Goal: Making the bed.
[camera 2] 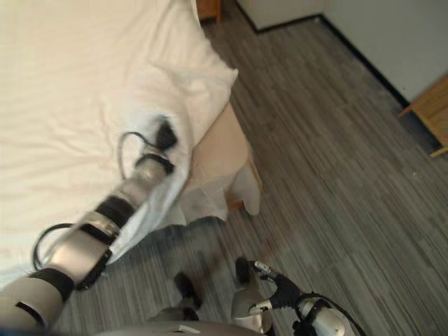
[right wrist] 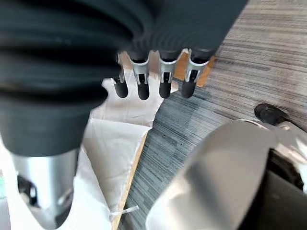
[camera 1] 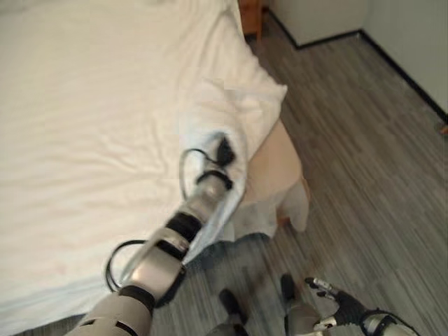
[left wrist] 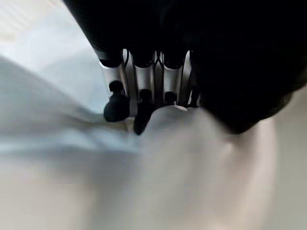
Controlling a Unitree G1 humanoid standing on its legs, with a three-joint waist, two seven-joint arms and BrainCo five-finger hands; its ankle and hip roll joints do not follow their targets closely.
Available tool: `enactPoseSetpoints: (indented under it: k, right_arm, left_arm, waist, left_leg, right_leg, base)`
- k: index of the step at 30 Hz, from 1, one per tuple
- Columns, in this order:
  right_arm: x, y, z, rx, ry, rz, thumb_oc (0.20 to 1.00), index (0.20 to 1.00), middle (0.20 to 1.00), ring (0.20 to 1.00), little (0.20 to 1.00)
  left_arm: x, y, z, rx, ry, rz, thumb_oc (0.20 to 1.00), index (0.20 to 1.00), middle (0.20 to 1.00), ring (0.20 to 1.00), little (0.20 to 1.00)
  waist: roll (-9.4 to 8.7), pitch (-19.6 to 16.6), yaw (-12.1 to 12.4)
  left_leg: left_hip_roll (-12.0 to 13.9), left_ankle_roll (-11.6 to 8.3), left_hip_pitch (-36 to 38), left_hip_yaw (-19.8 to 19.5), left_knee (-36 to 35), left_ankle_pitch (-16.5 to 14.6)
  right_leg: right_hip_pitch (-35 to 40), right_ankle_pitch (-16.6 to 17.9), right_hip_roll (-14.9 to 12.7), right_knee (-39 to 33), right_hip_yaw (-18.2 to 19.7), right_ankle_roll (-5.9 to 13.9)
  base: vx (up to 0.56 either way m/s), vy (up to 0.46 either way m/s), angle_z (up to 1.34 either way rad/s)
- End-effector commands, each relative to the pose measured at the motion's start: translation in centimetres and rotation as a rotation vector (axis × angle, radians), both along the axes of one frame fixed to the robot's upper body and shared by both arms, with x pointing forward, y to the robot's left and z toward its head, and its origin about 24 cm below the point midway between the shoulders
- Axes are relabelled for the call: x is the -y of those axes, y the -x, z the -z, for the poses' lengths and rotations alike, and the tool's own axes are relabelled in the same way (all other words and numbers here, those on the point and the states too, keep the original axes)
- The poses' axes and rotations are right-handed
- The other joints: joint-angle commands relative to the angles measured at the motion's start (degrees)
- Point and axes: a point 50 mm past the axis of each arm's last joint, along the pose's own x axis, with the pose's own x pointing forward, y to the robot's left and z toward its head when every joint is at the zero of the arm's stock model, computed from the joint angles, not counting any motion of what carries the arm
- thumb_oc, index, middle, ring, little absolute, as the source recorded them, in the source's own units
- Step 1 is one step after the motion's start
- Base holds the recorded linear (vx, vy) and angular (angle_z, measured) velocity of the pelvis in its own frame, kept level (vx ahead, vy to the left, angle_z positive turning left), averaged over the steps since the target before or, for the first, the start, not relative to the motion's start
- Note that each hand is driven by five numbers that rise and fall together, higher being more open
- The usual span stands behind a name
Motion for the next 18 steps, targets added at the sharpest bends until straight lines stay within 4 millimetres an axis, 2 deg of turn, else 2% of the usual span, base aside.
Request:
enactPoseSetpoints:
  k: [1,2,3,4,5,6,7,11,13,14,16,17,18]
  right_arm:
    - [0.3,1.8,0.7,-0.072,0.005,0.011,1.000,1.000,1.000,1.000,1.000]
    - [0.3,1.8,0.7,-0.072,0.005,0.011,1.000,1.000,1.000,1.000,1.000]
    - [0.7,1.6,1.0,-0.082,0.015,0.043,1.000,1.000,1.000,1.000,1.000]
    - [1.2,1.4,1.1,-0.085,0.024,0.068,1.000,1.000,1.000,1.000,1.000]
    - [1.3,1.2,1.1,-0.081,0.019,0.086,1.000,1.000,1.000,1.000,1.000]
    - [1.3,1.2,1.1,-0.082,0.019,0.086,1.000,1.000,1.000,1.000,1.000]
    - [2.3,0.7,1.9,-0.087,0.039,0.171,1.000,1.000,1.000,1.000,1.000]
    - [5.2,0.0,4.3,-0.129,0.163,0.378,1.000,1.000,1.000,1.000,1.000]
    - [5.2,0.0,4.3,-0.129,0.162,0.378,1.000,1.000,1.000,1.000,1.000]
    - [5.4,-0.1,7.2,-0.204,0.248,0.532,1.000,1.000,1.000,1.000,1.000]
    - [6.5,0.0,8.1,-0.253,0.300,0.627,1.000,1.000,1.000,1.000,1.000]
    - [7.3,0.7,8.6,-0.292,0.339,0.686,1.000,1.000,1.000,1.000,1.000]
    - [7.8,1.0,8.8,-0.315,0.357,0.730,1.000,1.000,1.000,1.000,1.000]
  left_arm:
    - [3.3,0.4,-1.4,0.033,0.080,0.157,0.200,0.200,0.200,0.200,0.200]
    - [3.3,0.4,-1.4,0.033,0.080,0.157,0.200,0.200,0.200,0.200,0.200]
    - [6.4,2.6,-0.6,-0.023,0.141,0.308,0.200,0.200,0.200,0.200,0.200]
    - [7.9,3.9,0.4,-0.066,0.142,0.383,0.200,0.200,0.200,0.200,0.200]
    - [8.5,4.6,1.2,-0.098,0.126,0.419,0.200,0.200,0.200,0.200,0.200]
    - [8.5,4.6,1.2,-0.099,0.125,0.420,0.200,0.200,0.200,0.200,0.200]
    - [10.2,7.1,4.1,-0.235,0.131,0.537,0.200,0.200,0.200,0.200,0.200]
    - [12.3,11.8,8.7,-0.504,0.127,0.747,0.200,0.200,0.200,0.200,0.200]
    - [12.3,11.8,8.7,-0.504,0.126,0.747,0.200,0.200,0.200,0.200,0.200]
    - [13.2,14.9,11.1,-0.689,0.102,0.917,0.200,0.200,0.200,0.200,0.200]
    - [13.8,15.1,11.0,-0.722,0.103,0.945,0.200,0.200,0.200,0.200,0.200]
    - [13.9,15.3,11.2,-0.743,0.117,0.952,0.329,0.329,0.329,0.329,0.329]
    - [14.0,15.6,11.2,-0.764,0.147,0.963,1.000,1.000,1.000,1.000,1.000]
  waist:
    - [-0.01,-5.12,-1.03]
    - [-0.02,-5.10,-1.02]
    - [-0.15,-5.21,-1.17]
    - [-0.18,-5.21,-1.08]
    - [-0.21,-5.32,-1.03]
    - [-0.25,-5.29,-0.94]
    - [-0.33,-5.30,-0.57]
    - [-0.07,-4.49,-0.54]
    - [-0.07,-4.52,-0.49]
    - [1.27,-3.52,-0.78]
    - [1.94,-3.42,-1.12]
    - [2.27,-3.37,-1.27]
    - [2.47,-3.22,-1.22]
  left_leg:
    - [5.04,-6.01,6.57,1.15,0.78,1.68]
    - [5.04,-6.01,6.59,1.16,0.78,1.68]
    - [4.89,-5.59,8.36,1.41,0.78,1.22]
    - [4.88,-5.40,9.34,1.70,0.78,1.01]
    - [4.79,-5.23,9.88,1.90,0.78,0.79]
    - [4.78,-5.24,9.98,1.96,0.78,0.77]
    - [4.79,-4.87,11.22,2.38,0.78,0.71]
    - [4.69,-4.26,13.36,2.60,0.78,0.36]
    - [4.69,-4.27,13.32,2.64,0.78,0.37]
    - [4.40,-3.77,14.91,3.24,0.78,-0.40]
    - [4.22,-3.63,16.03,3.60,0.78,-1.01]
    - [4.23,-3.58,16.43,3.65,0.78,-1.18]
    - [4.18,-3.52,16.64,3.56,0.78,-1.25]
  right_leg:
    - [-1.79,3.79,-2.71,0.67,2.06,4.82]
    - [-1.77,3.79,-2.71,0.67,2.07,4.82]
    - [-0.46,3.58,-2.60,0.67,2.59,4.79]
    - [0.38,3.43,-2.58,0.67,2.78,4.69]
    - [0.84,3.35,-2.45,0.67,3.02,4.59]
    - [0.90,3.34,-2.45,0.67,3.07,4.59]
    - [1.93,3.26,-2.24,0.67,3.54,4.21]
    - [3.72,2.99,-2.03,0.67,4.60,3.75]
    - [3.65,3.01,-2.01,0.67,4.65,3.74]
    - [4.45,2.83,-1.94,0.67,5.79,3.70]
    - [5.30,2.28,-2.00,0.67,6.18,3.76]
    - [5.74,2.18,-2.08,0.67,6.25,3.67]
    - [6.06,2.08,-2.07,0.67,6.28,3.59]
  base:
    - [-0.03,-0.017,-0.22]
    - [-0.04,-0.025,-0.17]
    - [-0.05,-0.027,-0.18]
    - [-0.05,-0.037,-0.12]
    - [-0.02,-0.017,-0.15]
    - [-0.05,-0.049,-0.15]
    - [-0.05,-0.055,-0.20]
    - [-0.05,-0.033,-0.18]
    - [-0.02,0.013,0.00]
    - [-0.04,0.038,0.00]
    - [0.01,0.033,-0.19]
    - [0.03,0.010,-0.27]
    - [0.00,-0.005,-0.17]
